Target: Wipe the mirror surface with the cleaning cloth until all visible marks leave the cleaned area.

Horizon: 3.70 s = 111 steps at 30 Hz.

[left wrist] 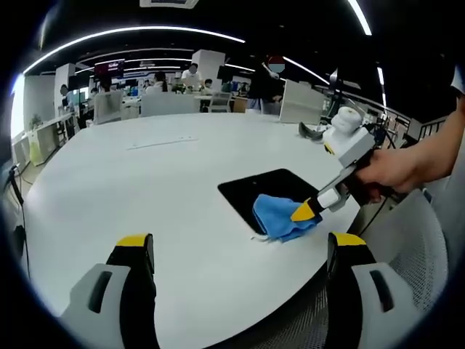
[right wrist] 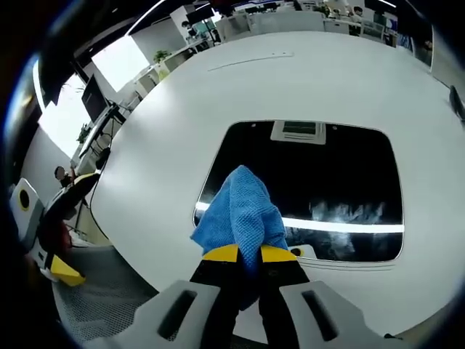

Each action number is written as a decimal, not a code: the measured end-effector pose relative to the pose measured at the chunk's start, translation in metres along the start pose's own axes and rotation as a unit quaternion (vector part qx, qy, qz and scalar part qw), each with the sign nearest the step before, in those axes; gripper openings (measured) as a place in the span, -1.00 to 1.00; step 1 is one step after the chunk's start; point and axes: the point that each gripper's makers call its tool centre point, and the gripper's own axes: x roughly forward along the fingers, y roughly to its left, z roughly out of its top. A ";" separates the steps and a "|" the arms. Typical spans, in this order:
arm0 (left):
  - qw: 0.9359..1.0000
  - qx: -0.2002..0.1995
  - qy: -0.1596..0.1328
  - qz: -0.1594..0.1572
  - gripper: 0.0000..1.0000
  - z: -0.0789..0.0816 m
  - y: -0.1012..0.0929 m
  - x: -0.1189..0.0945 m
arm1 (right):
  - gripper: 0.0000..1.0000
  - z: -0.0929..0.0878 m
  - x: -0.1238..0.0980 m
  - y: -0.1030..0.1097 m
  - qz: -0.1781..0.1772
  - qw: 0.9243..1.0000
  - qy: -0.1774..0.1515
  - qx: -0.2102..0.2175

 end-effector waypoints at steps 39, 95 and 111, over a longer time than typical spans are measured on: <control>0.999 0.025 0.018 0.012 0.97 -0.005 0.004 0.000 | -0.94 0.009 -0.005 -0.028 -0.017 0.999 -0.004 0.041; 0.997 0.046 0.041 0.043 0.95 -0.016 0.018 0.002 | -0.95 0.112 0.043 -0.062 -0.050 0.997 0.002 -0.051; 0.997 0.048 0.039 0.048 0.94 -0.016 0.020 0.000 | -0.95 0.115 0.045 -0.062 -0.051 0.997 0.003 -0.060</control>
